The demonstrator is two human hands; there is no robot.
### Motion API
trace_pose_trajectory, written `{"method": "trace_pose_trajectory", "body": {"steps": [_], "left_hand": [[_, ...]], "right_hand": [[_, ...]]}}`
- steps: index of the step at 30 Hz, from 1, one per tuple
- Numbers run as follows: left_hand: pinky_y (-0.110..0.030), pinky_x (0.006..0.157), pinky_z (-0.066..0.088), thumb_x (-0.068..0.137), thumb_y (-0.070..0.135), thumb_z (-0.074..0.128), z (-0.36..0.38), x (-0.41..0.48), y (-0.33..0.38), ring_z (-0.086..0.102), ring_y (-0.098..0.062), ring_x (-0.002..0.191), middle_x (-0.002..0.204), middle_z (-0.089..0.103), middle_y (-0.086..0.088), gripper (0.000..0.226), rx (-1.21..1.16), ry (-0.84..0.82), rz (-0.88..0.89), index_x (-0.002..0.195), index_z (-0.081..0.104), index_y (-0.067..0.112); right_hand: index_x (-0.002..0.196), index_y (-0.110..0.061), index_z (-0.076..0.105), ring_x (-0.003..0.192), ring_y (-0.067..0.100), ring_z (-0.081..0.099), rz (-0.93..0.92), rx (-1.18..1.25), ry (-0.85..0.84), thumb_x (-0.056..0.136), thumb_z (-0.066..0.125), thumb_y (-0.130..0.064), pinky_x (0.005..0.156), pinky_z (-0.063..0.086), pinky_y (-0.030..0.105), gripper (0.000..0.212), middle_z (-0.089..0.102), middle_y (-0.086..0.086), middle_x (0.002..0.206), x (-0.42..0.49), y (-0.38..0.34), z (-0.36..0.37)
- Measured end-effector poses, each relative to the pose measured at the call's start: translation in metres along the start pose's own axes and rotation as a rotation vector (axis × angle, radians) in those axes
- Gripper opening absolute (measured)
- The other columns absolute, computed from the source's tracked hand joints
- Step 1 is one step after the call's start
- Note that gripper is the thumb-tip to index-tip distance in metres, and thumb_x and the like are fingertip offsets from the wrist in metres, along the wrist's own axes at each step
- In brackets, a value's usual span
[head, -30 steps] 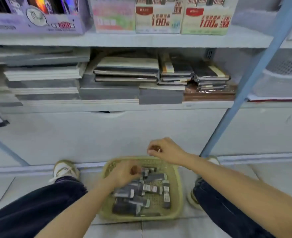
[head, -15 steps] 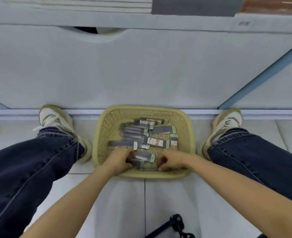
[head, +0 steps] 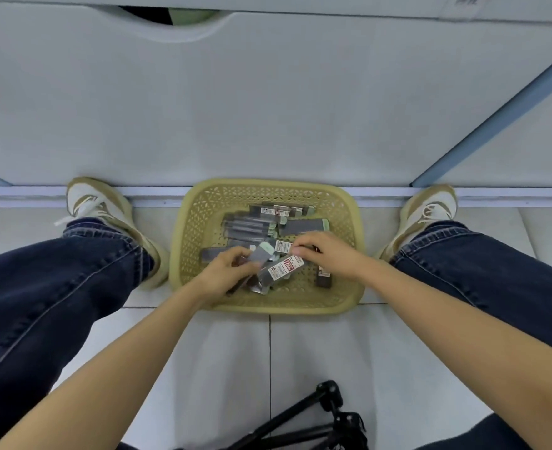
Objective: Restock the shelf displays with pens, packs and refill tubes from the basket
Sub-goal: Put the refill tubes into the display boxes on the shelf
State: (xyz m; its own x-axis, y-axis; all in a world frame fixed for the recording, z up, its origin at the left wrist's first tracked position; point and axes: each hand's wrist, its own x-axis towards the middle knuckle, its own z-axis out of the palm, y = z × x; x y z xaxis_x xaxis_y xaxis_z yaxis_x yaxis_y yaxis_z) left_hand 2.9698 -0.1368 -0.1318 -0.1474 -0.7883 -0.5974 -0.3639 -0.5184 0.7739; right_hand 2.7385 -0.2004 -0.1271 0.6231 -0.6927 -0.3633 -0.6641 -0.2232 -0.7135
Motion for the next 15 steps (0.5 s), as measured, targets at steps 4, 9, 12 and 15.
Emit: {"method": "trace_pose_trajectory", "body": {"steps": [4,9,12,15], "left_hand": [[-0.02,0.06,0.038,0.097,0.026,0.057,0.015,-0.006,-0.001,0.048,-0.007,0.065,0.075,0.058,0.004,0.016,0.021,-0.063,0.05,0.101,0.066,0.015],[-0.022,0.071,0.04,0.101,0.032,0.048,0.016,-0.011,0.007,0.054,-0.006,0.073,0.079,0.064,0.006,0.027,0.033,-0.031,0.081,0.087,0.069,0.022],[-0.032,0.079,0.04,0.101,0.029,0.048,0.014,-0.013,0.012,0.054,-0.019,0.086,0.096,0.068,-0.013,0.029,0.028,-0.038,0.105,0.107,0.071,0.012],[-0.046,0.091,0.043,0.1,0.035,0.048,0.012,-0.014,0.011,0.063,-0.038,0.102,0.113,0.069,-0.02,0.033,-0.098,-0.075,0.014,0.115,0.068,0.013]], "right_hand": [[0.099,-0.015,0.069,0.079,-0.001,0.055,0.01,0.108,0.066,0.096,0.057,-0.03,0.073,0.041,0.02,0.019,0.066,-0.006,0.091,-0.005,-0.002,0.002],[0.104,-0.021,0.07,0.087,-0.004,0.06,0.034,0.23,0.079,0.091,0.066,-0.025,0.079,0.045,0.016,0.015,0.067,-0.012,0.097,-0.01,-0.001,-0.002],[0.102,-0.017,0.07,0.082,-0.001,0.063,0.037,0.383,0.019,0.09,0.067,-0.016,0.076,0.048,0.016,0.013,0.069,-0.006,0.093,-0.013,-0.002,-0.011],[0.102,-0.013,0.069,0.087,0.006,0.065,0.049,0.483,-0.005,0.088,0.068,-0.011,0.079,0.052,0.02,0.014,0.071,0.002,0.097,-0.011,-0.006,-0.015]]}}
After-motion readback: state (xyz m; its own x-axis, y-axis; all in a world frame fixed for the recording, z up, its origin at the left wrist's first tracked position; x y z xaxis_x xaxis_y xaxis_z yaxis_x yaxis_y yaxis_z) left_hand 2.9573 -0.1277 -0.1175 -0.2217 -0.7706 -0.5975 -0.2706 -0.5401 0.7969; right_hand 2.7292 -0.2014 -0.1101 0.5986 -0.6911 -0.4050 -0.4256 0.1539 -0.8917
